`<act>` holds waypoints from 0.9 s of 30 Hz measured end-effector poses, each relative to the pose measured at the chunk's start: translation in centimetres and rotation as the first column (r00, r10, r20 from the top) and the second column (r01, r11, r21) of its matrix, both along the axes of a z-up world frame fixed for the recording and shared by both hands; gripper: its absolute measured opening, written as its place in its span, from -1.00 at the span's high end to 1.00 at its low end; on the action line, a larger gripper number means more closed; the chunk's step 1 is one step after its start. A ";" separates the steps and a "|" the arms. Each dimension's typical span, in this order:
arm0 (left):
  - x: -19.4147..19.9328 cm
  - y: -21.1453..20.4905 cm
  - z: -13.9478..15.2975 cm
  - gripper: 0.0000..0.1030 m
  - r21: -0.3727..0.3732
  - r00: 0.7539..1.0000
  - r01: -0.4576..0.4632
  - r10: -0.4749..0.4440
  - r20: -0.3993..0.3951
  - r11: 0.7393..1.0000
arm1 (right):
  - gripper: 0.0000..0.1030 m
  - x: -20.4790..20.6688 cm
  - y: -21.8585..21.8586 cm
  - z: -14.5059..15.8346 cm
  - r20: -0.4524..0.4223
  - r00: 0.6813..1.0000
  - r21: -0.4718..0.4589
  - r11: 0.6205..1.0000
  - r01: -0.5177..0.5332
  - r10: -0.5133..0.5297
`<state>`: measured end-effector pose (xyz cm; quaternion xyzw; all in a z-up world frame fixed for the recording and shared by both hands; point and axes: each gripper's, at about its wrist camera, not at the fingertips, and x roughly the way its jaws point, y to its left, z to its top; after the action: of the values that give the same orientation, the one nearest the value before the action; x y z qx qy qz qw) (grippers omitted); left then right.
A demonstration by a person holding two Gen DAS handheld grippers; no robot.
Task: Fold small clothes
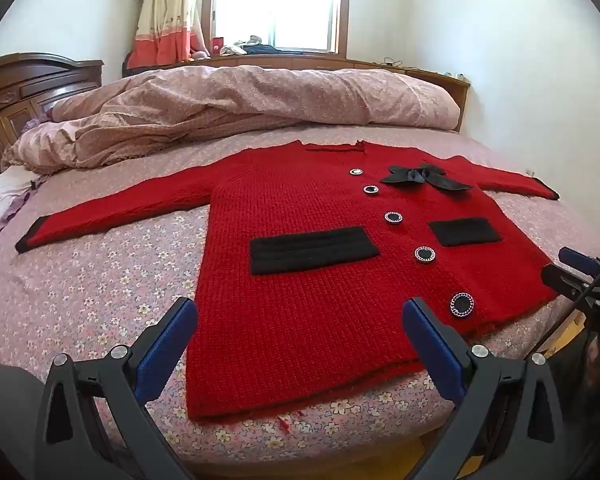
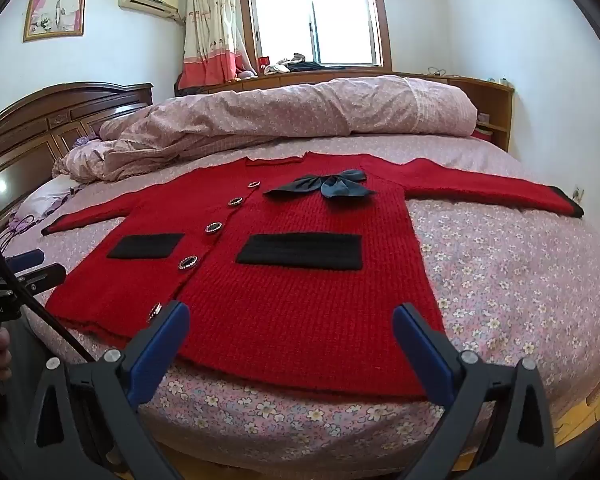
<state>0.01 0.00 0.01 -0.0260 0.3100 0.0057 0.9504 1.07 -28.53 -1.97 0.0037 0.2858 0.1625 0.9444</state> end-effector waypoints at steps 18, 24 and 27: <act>-0.1 0.3 0.2 -0.92 -0.010 1.000 -0.006 0.006 0.001 1.000 | -1.00 0.0 0.7 0.0 0.003 1.000 -0.030 0.999 -0.027 0.027; 0.0 0.3 0.0 -0.92 -0.010 1.000 -0.012 0.012 -0.001 1.000 | -1.00 -0.1 0.5 -0.1 0.004 1.000 -0.028 0.999 -0.020 0.020; 0.0 0.3 -0.1 -0.92 -0.008 1.000 -0.010 0.010 -0.003 1.000 | -1.00 -0.1 0.6 0.0 0.007 1.000 -0.031 0.999 -0.023 0.023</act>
<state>-0.01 0.29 -0.09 -0.0313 0.3112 0.0092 0.9498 0.98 -27.96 -2.01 -0.0147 0.2849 0.1688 0.9435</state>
